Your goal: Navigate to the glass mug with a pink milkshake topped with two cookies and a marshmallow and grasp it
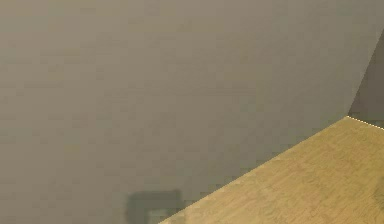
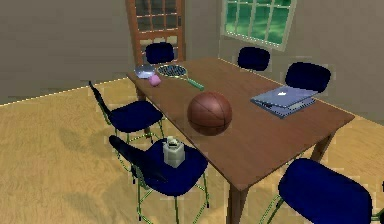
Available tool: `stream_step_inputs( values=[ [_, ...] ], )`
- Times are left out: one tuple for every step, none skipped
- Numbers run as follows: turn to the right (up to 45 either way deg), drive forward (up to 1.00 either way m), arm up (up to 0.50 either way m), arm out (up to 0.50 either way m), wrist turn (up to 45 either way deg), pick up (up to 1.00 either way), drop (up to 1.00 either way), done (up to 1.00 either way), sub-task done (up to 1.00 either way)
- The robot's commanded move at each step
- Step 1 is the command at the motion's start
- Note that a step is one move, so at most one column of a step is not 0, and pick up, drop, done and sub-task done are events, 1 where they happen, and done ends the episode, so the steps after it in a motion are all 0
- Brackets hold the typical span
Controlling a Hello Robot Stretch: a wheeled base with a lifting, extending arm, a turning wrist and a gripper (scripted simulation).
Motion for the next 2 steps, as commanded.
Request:
stream_step_inputs(
  values=[
    [0.0, 0.00, 0.50, 0.00, 0.0, 0.00, 0.00, 0.00, 0.00],
    [0.0, 0.00, 0.14, 0.00, 0.0, 0.00, 0.00, 0.00, 0.00]
  ],
)
